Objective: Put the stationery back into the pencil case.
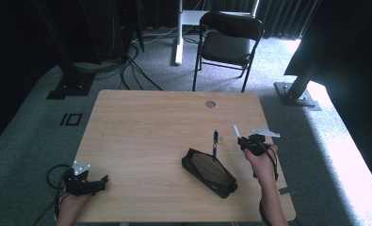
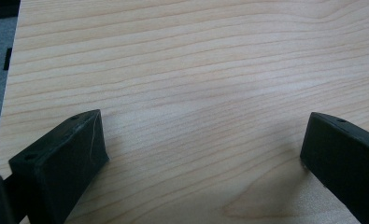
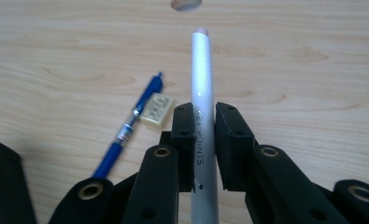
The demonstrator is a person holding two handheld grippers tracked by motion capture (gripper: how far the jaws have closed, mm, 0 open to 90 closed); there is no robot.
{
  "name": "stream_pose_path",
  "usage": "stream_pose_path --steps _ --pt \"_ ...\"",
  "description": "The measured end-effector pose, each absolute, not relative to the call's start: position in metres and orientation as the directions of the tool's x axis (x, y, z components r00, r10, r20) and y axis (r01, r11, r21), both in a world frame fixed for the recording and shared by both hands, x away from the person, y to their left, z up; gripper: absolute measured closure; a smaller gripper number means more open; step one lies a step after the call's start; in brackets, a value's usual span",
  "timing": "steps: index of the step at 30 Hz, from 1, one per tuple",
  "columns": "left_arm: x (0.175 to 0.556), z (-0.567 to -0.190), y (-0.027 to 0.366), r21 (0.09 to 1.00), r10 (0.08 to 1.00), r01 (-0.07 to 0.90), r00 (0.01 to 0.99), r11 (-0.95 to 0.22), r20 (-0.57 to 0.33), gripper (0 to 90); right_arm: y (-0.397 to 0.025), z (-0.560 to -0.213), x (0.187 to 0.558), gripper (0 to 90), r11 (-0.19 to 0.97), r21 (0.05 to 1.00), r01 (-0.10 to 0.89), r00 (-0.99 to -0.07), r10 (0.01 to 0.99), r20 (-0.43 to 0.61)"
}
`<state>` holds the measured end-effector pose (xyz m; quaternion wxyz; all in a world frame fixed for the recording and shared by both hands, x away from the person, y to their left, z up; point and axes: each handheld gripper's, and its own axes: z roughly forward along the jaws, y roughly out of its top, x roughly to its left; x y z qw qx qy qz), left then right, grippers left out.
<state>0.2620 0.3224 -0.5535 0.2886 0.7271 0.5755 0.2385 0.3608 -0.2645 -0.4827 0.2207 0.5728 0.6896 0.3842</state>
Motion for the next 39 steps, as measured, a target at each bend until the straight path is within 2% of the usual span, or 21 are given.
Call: stream_pose_path --steps 17,30,39 --pt "0.262 -0.553 0.322 0.694 0.975 0.699 0.224 -0.171 0.015 0.5 -0.254 -0.456 0.348 78.5 0.055 0.825 0.563 -0.326 0.932 0.161" --pt "0.262 -0.553 0.322 0.694 0.975 0.699 0.224 -0.171 0.015 0.5 -0.232 -0.435 0.331 78.5 0.110 0.853 0.510 -0.454 0.877 0.158" --pt "0.262 -0.554 0.322 0.695 0.975 0.699 0.223 -0.170 0.014 0.5 -0.218 -0.417 0.315 78.5 0.173 0.873 0.455 -0.538 0.835 0.115"
